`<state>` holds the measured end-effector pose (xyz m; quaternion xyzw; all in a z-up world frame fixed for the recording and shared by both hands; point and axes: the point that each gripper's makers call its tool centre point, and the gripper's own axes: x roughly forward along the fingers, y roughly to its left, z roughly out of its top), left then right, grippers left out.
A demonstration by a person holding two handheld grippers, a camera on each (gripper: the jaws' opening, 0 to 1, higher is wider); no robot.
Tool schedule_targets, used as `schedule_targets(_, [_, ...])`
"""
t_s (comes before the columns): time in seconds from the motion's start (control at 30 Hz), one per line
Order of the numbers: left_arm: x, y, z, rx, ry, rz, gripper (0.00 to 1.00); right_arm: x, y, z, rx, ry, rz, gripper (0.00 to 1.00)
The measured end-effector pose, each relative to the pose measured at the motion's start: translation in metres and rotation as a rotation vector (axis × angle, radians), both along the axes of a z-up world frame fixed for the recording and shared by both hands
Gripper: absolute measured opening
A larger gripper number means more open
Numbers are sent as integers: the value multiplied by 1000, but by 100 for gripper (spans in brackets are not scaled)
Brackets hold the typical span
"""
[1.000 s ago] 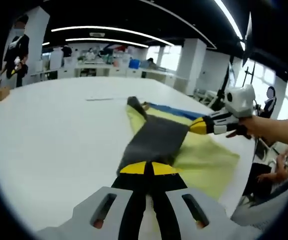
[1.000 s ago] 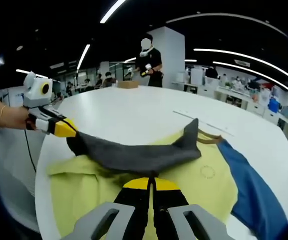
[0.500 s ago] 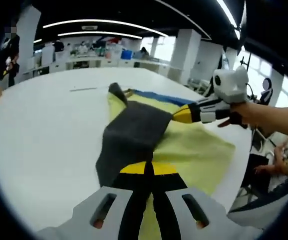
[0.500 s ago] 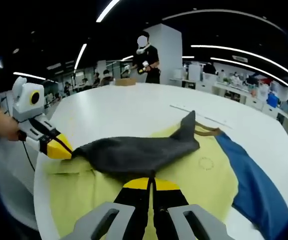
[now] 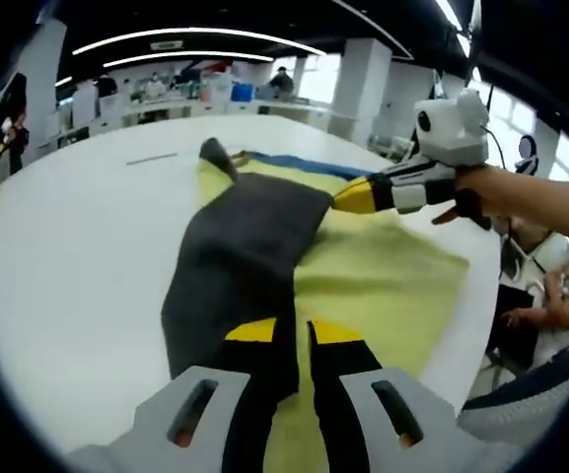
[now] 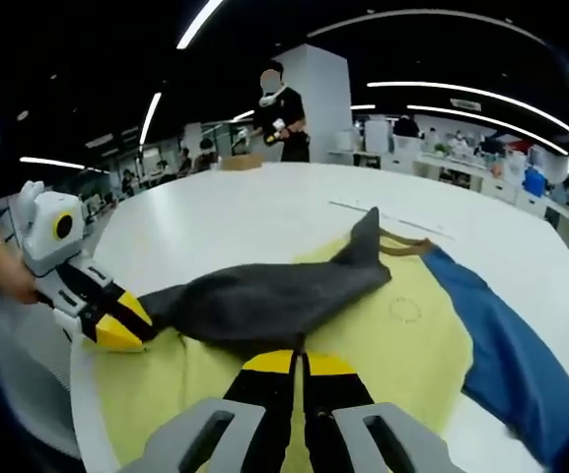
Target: Fold the garment on the visible template until the final outline fits inside the template.
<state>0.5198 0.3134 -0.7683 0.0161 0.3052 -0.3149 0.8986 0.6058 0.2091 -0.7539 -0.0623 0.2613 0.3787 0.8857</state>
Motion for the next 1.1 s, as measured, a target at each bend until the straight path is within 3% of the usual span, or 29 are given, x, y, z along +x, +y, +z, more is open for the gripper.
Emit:
schedule_targets(0.37, [-2,-6,28,-48,-53,-41,35,-2,-4,11,44,6,-11,30])
schedule_targets(0.63, [5,17,45,-80,-73,71,52,-10,-6,26,90,5,-13,56])
schedule_targets(0.8, [6,35,45,-68,-63,134,59,-15,-7,33,107,6,-12,70])
schedule_targets(1.1, [-3,63,36,-66,7,284,59,-23,-16,45,115,-3,-24,87])
